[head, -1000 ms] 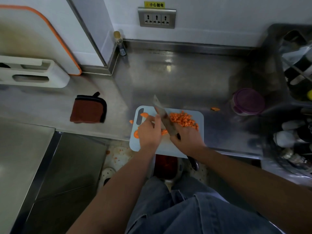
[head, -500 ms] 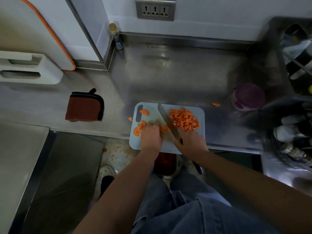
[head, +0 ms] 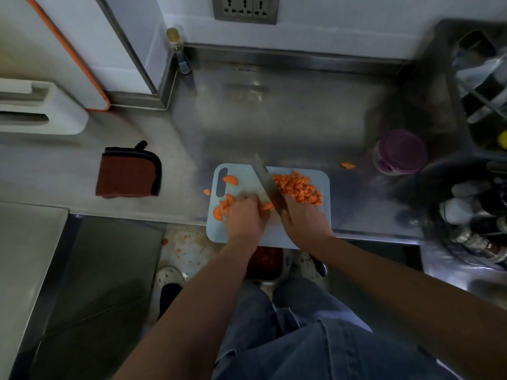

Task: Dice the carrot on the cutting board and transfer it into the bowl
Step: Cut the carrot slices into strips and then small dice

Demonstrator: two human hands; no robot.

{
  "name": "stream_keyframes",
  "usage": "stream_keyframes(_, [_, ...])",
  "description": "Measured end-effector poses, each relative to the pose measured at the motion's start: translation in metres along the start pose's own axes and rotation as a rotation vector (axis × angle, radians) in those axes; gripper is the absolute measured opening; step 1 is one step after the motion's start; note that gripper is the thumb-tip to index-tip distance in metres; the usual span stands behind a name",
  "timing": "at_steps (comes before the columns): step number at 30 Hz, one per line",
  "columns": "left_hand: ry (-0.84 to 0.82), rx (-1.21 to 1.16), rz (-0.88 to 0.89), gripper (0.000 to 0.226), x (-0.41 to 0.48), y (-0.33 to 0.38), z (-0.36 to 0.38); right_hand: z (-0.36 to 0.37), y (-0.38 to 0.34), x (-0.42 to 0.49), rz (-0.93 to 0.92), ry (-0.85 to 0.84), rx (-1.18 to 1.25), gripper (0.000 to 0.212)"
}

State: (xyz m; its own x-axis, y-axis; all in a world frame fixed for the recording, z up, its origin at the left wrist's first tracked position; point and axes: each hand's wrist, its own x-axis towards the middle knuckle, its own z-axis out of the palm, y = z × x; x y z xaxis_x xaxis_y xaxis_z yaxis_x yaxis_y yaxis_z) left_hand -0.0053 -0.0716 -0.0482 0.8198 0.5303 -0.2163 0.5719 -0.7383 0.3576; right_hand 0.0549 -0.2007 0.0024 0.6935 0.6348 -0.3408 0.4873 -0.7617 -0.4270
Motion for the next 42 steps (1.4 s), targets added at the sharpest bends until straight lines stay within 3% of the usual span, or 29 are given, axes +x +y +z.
stream_keyframes(9, [0.001, 0.022, -0.01, 0.018, 0.001, 0.003, 0.0, 0.008, -0.005, -0.001, 0.007, -0.09, -0.027, 0.043])
stream_keyframes(19, [-0.02, -0.029, -0.027, 0.005, 0.004, -0.001, 0.003, 0.007, -0.004, 0.009, 0.024, -0.069, 0.009, 0.038])
stream_keyframes(29, [0.018, -0.058, -0.017, 0.013, 0.003, -0.005, 0.009, 0.009, -0.005, 0.005, -0.012, -0.115, 0.026, 0.047])
stream_keyframes(42, [0.005, -0.069, -0.02, 0.011, 0.003, -0.007, 0.012, 0.01, -0.008, 0.016, -0.017, -0.071, 0.019, 0.038])
